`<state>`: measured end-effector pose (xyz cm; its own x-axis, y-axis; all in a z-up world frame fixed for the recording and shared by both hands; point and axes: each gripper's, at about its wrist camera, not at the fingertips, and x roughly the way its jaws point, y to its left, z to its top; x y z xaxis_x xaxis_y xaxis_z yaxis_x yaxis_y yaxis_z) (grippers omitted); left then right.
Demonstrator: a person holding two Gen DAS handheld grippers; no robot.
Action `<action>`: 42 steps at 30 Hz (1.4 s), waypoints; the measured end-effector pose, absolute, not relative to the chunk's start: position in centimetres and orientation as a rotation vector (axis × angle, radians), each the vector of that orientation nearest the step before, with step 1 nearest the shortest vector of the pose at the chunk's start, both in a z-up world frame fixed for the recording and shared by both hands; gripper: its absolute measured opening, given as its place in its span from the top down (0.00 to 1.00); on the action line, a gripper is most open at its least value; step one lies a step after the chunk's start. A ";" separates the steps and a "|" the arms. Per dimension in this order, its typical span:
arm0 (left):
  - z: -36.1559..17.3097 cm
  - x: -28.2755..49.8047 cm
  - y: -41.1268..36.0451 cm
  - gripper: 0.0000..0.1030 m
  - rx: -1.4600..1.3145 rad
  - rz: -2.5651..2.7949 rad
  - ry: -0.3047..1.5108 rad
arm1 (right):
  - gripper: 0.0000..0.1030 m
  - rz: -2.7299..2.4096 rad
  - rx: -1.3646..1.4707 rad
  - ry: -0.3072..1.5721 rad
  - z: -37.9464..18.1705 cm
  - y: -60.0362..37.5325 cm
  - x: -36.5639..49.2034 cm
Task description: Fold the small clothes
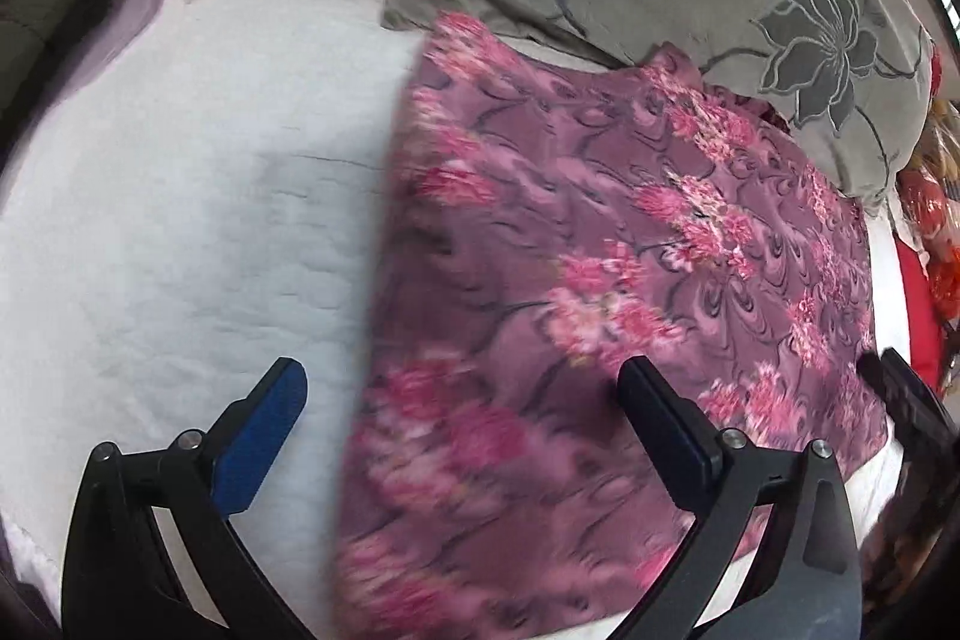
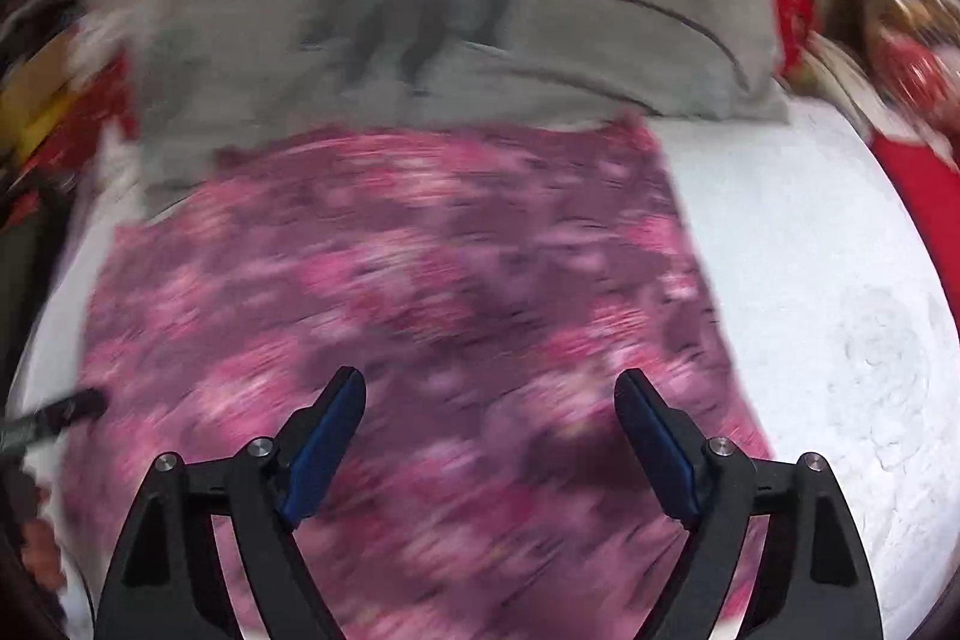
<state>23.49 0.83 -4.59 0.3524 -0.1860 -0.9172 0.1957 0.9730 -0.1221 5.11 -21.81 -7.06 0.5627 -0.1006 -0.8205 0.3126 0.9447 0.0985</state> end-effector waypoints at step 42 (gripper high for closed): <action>-5.2 31.5 -0.6 0.79 -0.254 -0.516 1.442 | 0.90 0.005 -0.411 0.576 -6.7 5.9 4.3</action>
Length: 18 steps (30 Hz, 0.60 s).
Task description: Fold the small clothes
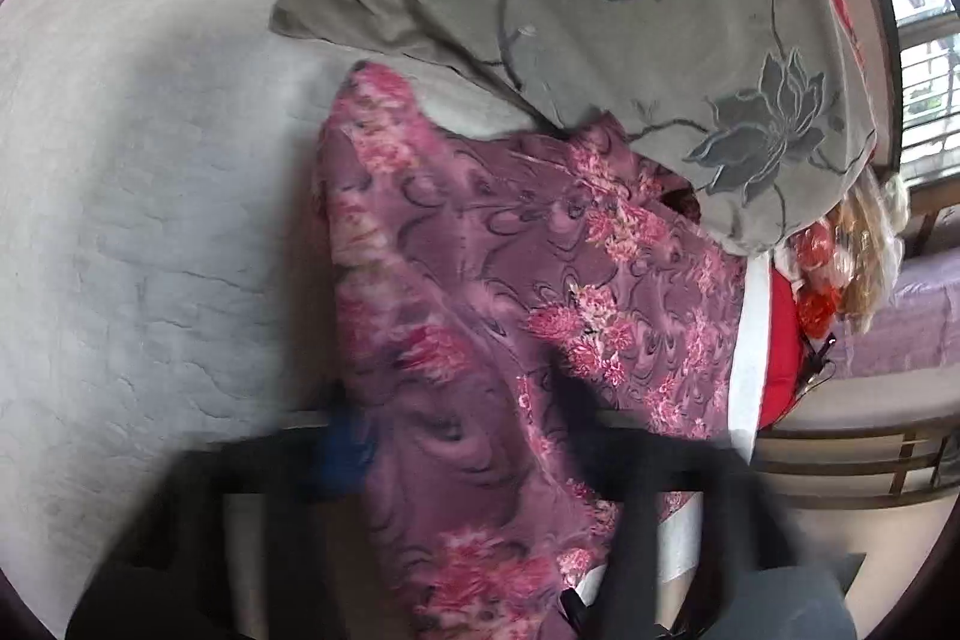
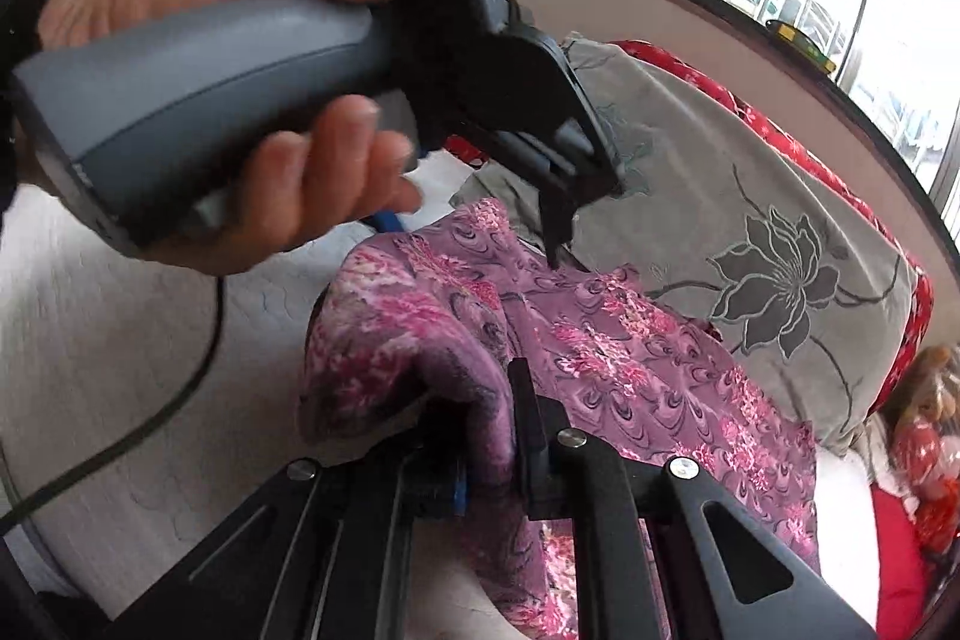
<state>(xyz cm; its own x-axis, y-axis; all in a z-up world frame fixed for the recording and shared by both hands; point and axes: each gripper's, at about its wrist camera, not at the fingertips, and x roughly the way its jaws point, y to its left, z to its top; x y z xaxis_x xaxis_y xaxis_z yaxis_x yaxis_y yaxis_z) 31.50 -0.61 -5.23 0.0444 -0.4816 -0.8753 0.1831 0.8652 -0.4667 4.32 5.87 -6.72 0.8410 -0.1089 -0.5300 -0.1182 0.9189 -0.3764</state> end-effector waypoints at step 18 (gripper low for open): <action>3.5 26.5 -8.9 0.93 -0.119 -0.463 1.274 | 0.91 -0.030 -0.030 0.543 -1.3 -4.3 1.2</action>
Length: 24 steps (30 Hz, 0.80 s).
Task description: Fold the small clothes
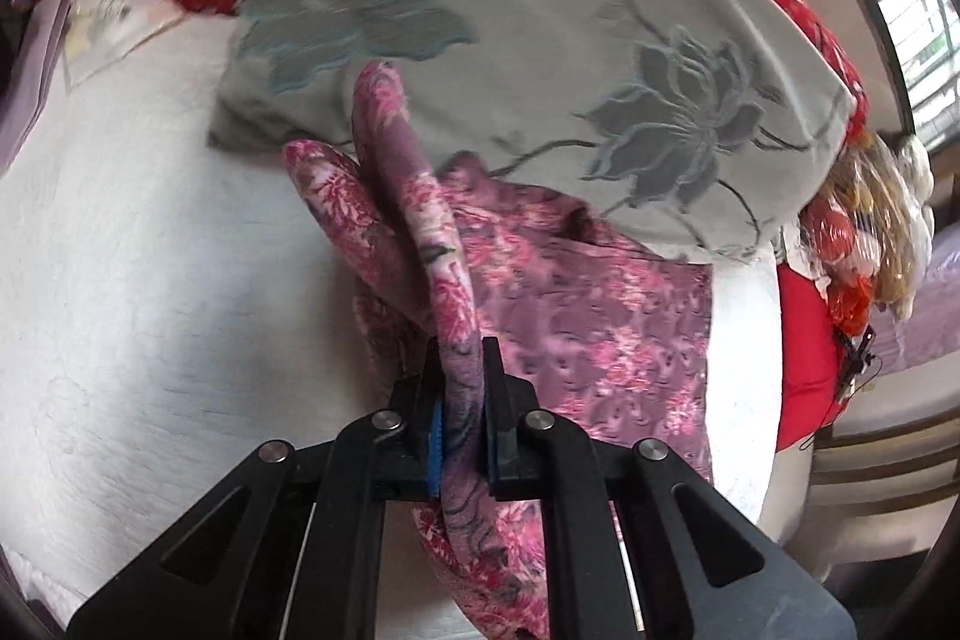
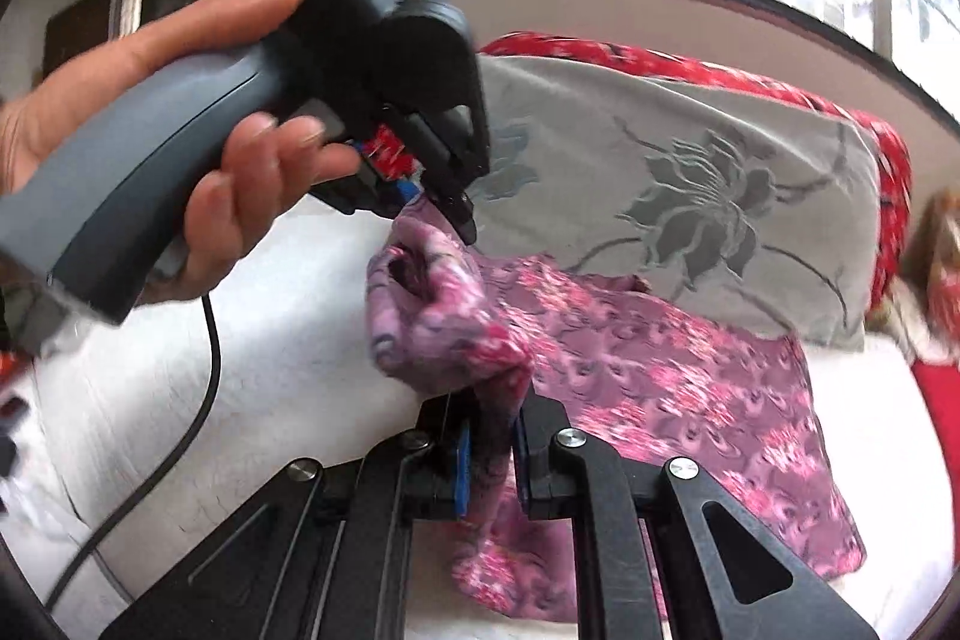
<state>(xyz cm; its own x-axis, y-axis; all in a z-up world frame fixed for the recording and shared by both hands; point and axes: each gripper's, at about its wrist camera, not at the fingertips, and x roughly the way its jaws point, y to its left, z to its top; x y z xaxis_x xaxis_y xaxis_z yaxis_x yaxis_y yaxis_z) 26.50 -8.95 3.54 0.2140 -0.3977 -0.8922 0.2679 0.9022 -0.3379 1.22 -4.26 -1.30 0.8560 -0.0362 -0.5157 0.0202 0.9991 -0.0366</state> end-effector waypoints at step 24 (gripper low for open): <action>2.7 18.5 -27.5 0.94 0.001 -0.614 1.306 | 0.93 -0.112 0.581 0.600 -2.8 -23.1 -5.6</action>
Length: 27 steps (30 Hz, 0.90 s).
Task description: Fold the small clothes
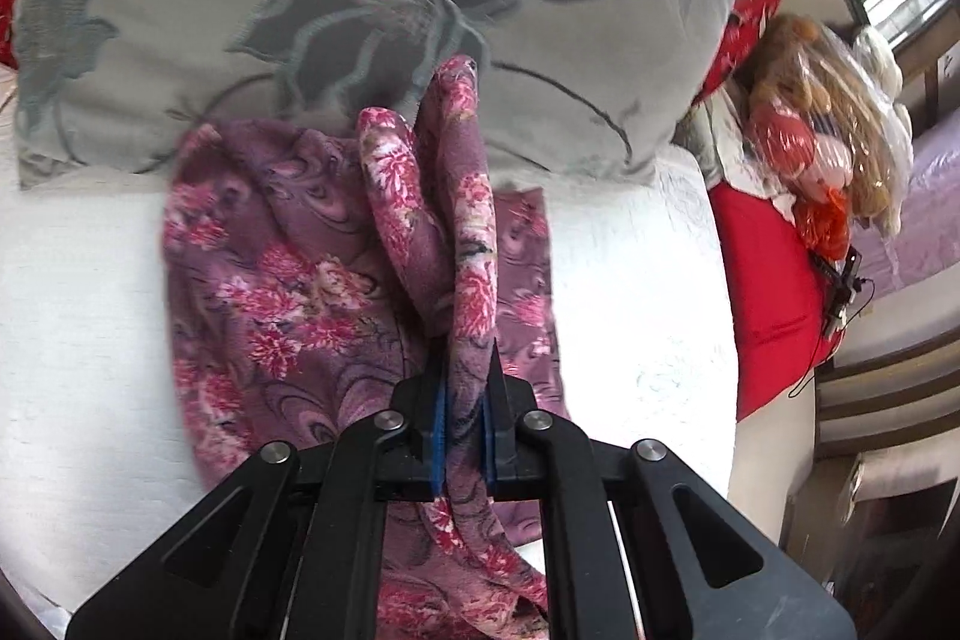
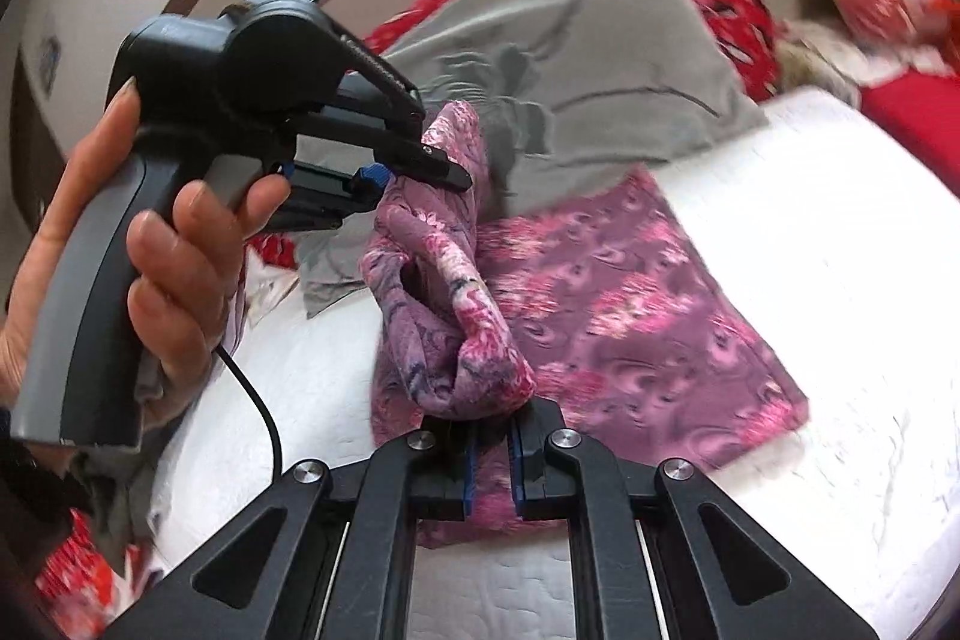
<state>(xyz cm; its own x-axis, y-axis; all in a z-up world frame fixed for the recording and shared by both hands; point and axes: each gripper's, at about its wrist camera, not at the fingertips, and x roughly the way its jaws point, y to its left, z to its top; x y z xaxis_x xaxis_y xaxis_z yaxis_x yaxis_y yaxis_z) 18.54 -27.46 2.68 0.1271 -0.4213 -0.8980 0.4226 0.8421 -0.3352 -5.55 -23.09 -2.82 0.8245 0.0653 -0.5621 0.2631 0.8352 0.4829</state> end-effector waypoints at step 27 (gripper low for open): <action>-0.9 20.7 -14.1 0.46 -0.166 -0.403 1.311 | 0.32 -0.220 0.844 0.549 -3.1 -38.1 -7.6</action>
